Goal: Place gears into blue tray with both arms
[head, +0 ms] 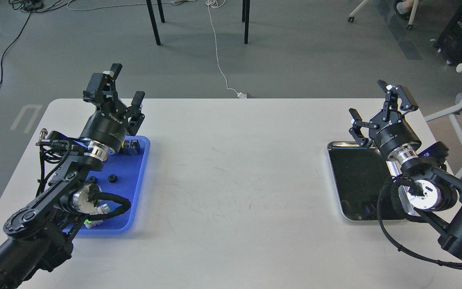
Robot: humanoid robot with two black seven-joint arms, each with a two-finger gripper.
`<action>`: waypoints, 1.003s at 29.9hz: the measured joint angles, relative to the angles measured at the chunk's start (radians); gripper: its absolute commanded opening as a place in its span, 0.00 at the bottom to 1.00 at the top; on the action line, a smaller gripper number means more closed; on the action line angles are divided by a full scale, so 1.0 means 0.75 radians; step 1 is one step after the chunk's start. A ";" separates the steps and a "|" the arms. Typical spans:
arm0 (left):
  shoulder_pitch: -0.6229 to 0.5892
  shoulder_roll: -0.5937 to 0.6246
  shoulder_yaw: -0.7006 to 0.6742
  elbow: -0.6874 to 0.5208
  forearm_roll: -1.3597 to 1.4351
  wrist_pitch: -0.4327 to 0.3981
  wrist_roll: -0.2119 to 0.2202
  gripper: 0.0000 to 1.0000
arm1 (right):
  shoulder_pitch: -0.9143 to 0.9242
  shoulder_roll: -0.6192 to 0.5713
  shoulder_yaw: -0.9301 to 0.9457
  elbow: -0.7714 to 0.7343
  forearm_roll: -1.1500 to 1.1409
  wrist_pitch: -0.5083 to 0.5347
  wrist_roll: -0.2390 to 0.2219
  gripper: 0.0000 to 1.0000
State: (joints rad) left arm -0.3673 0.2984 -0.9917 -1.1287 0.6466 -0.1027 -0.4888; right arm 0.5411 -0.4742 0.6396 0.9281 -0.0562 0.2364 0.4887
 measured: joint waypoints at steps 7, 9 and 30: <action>0.002 -0.014 -0.027 0.000 -0.001 -0.032 0.027 0.98 | 0.000 -0.001 0.001 0.002 0.000 0.001 0.000 0.99; 0.003 -0.018 -0.033 0.000 -0.001 -0.037 0.033 0.98 | 0.000 -0.001 0.001 0.004 0.000 0.001 0.000 0.99; 0.005 -0.026 -0.036 0.000 -0.001 -0.039 0.036 0.98 | 0.001 0.005 0.000 0.004 0.001 0.002 0.000 0.99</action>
State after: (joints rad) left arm -0.3636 0.2792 -1.0186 -1.1289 0.6457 -0.1319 -0.4617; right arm 0.5415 -0.4707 0.6394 0.9312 -0.0553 0.2378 0.4887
